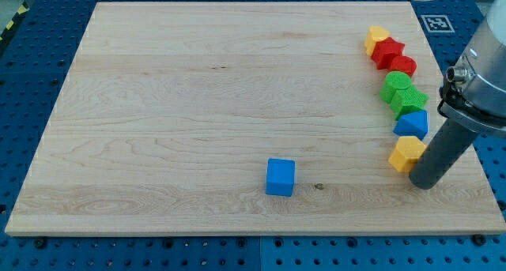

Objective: Adjust the hexagon below the blue triangle

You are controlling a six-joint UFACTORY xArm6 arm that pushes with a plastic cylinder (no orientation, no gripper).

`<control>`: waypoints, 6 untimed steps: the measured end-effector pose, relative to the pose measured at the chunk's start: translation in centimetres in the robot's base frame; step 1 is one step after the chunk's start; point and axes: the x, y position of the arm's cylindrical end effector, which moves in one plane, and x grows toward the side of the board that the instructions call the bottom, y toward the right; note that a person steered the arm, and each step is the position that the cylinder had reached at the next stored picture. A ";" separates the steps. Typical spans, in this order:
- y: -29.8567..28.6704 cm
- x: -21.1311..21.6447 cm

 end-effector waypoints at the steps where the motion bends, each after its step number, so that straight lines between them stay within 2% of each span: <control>1: -1.2 1.5; 3: -7.0 1.6; 5: -6.4 -0.3; 6: -4.4 -0.3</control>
